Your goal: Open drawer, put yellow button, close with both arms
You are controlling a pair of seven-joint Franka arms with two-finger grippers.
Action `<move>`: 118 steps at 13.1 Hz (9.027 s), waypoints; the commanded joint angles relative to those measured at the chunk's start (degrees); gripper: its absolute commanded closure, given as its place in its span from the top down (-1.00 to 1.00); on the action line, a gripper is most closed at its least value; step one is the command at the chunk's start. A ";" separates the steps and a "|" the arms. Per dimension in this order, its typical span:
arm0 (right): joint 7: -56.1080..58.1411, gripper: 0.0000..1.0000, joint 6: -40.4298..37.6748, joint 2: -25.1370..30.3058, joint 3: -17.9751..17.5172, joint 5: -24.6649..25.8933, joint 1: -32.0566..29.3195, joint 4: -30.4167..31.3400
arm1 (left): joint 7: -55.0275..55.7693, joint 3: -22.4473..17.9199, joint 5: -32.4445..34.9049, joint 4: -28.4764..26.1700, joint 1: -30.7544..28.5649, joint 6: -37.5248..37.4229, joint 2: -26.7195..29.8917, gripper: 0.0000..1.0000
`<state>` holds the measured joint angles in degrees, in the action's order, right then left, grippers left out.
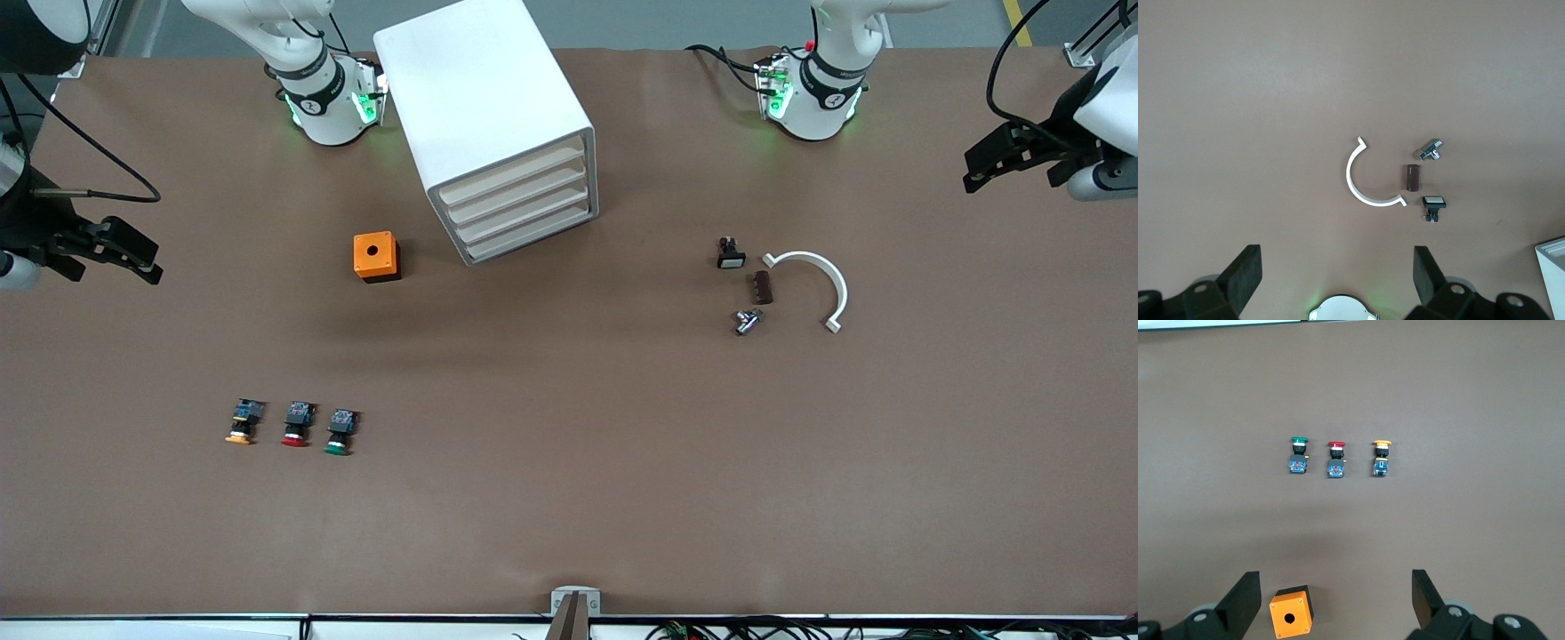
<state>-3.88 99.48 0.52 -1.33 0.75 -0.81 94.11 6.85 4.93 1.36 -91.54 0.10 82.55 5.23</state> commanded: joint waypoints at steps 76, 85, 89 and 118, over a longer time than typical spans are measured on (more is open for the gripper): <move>-57.32 -0.96 -5.26 -15.38 -4.81 -17.09 10.10 -0.77 | 124.55 -1.32 -55.79 16.73 24.43 5.87 -49.18 0.99; -88.99 -0.98 0.96 -12.74 -4.82 -17.89 27.33 -0.42 | 106.64 -1.42 -20.65 18.59 16.87 3.93 -40.05 0.99; -98.23 -0.97 11.84 -13.00 -4.82 -17.19 33.31 3.96 | 92.25 -2.12 -16.32 18.50 16.43 -1.15 -36.79 0.99; -15.59 1.00 -1.92 -10.29 -0.36 -7.52 4.23 -5.96 | 26.83 6.31 1.80 17.18 20.56 17.81 -36.25 0.99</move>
<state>-26.74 98.41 -12.59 -3.74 -7.48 4.33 87.51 36.57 9.67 1.53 -73.96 20.45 98.37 -30.87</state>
